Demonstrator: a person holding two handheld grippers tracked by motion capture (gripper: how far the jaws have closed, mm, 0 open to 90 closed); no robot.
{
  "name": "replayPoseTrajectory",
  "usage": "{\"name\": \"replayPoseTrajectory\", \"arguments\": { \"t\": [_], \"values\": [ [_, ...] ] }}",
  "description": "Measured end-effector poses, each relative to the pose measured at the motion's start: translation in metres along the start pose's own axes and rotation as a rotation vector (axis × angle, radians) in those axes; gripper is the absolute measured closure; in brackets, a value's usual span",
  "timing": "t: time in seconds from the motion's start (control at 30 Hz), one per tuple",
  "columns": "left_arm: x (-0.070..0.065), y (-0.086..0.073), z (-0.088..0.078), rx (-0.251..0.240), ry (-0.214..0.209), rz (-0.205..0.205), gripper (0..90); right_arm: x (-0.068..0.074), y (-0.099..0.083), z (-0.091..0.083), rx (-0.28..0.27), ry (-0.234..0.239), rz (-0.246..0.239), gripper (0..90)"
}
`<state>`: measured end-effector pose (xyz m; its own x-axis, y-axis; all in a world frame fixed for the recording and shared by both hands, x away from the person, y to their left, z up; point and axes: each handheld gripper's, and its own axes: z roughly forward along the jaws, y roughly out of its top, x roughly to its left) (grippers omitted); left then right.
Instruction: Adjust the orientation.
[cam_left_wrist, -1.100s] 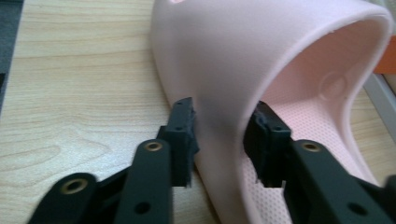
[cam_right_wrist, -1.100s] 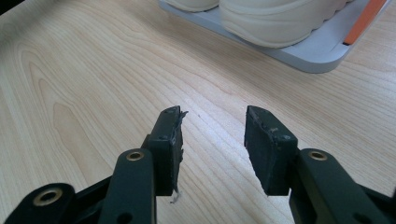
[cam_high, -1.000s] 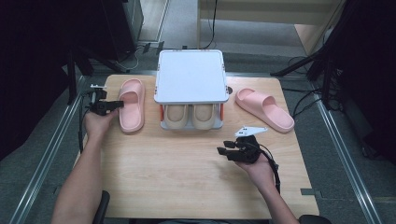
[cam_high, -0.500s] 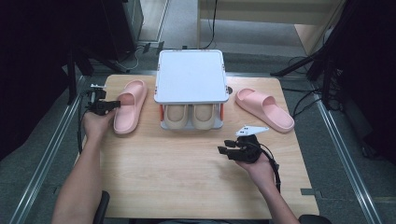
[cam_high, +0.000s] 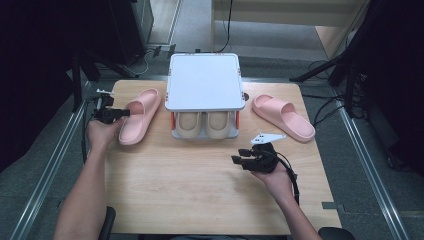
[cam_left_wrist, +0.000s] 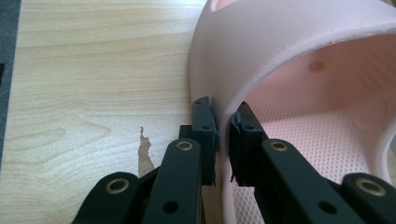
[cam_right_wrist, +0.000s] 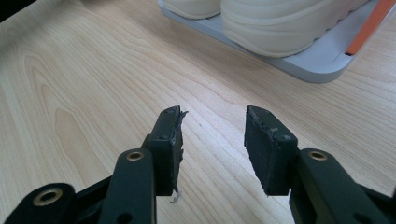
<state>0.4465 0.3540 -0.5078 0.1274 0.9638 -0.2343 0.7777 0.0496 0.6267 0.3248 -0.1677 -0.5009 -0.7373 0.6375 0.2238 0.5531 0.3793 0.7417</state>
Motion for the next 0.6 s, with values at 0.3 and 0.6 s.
{"name": "replayPoseTrajectory", "arguments": {
  "t": [0.3,0.6],
  "values": [
    [-0.008,0.004,-0.006,0.029,0.013,0.004,82.2,0.0,0.004,-0.001,-0.011,0.012,0.0,57.4],
    [-0.015,0.013,-0.019,0.025,0.013,-0.016,82.0,0.003,0.009,0.002,-0.015,0.031,-0.022,57.4]
  ]
}}
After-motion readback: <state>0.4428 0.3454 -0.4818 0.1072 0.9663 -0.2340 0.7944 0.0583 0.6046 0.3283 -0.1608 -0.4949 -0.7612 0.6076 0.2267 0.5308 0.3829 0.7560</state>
